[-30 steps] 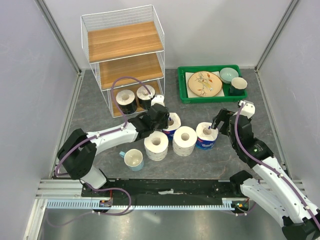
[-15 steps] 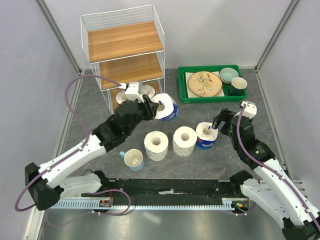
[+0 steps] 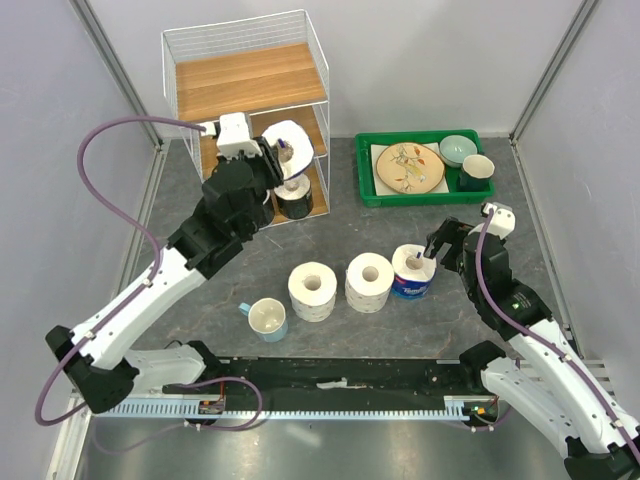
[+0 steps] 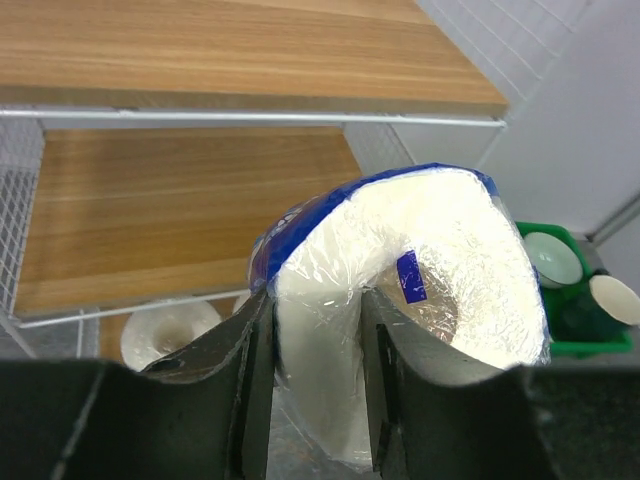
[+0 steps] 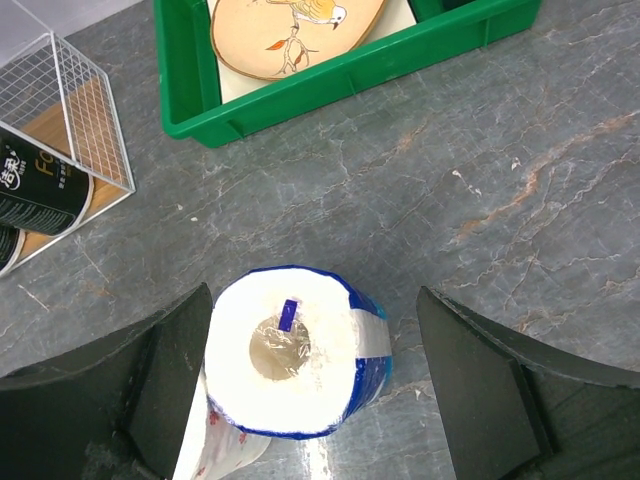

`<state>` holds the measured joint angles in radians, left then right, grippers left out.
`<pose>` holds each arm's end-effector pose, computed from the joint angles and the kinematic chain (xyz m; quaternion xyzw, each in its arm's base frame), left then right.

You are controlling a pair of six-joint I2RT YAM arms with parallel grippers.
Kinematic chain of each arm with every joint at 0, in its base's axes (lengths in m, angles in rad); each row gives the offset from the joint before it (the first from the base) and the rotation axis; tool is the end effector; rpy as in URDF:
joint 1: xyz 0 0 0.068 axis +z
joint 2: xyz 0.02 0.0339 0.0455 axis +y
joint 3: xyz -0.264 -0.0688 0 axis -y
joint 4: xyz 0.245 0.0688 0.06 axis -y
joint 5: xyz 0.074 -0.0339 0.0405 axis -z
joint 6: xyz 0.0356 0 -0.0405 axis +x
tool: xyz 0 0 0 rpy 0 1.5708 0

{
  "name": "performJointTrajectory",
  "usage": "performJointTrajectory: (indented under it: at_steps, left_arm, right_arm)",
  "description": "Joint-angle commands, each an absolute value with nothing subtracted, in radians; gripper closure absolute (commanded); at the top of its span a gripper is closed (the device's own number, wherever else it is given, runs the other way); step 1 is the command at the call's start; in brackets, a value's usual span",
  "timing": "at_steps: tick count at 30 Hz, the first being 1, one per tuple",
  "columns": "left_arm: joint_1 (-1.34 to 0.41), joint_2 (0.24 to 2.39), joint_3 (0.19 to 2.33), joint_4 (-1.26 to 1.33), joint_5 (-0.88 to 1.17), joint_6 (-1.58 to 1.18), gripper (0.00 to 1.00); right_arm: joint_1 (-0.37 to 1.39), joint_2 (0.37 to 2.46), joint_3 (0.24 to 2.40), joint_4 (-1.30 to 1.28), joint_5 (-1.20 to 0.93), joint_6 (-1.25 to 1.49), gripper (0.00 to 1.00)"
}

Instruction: Place and organize the paper towels onto the shelf

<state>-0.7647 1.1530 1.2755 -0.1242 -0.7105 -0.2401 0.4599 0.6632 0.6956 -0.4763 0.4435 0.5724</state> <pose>0.1963 -0.1561 0.4441 -0.0653 0.7045 -0.1032 0.6991 0.1419 0.0532 0.2983 0.1636 0.8168 0.0954 0.5449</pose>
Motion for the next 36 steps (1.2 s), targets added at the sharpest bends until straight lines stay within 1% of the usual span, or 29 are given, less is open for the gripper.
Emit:
performJointTrajectory:
  at_steps: [1, 11, 24, 36]
  left_arm:
    - [-0.71, 1.228, 1.358, -0.046, -0.721, -0.173, 0.59]
    - [-0.649, 1.384, 1.454, -0.026, -0.65, -0.183, 0.59]
    - [-0.588, 1.456, 1.531, -0.017, -0.62, -0.161, 0.59]
    - [-0.577, 1.519, 1.575, -0.018, -0.606, -0.153, 0.59]
  right_arm:
    - [0.457, 0.655, 0.721, -0.477, 0.453, 0.575, 0.09]
    - [0.456, 0.67, 0.709, -0.474, 0.472, 0.569, 0.09]
    - [0.456, 0.686, 0.692, -0.453, 0.471, 0.568, 0.08]
    - [0.457, 0.704, 0.692, -0.436, 0.465, 0.566, 0.09]
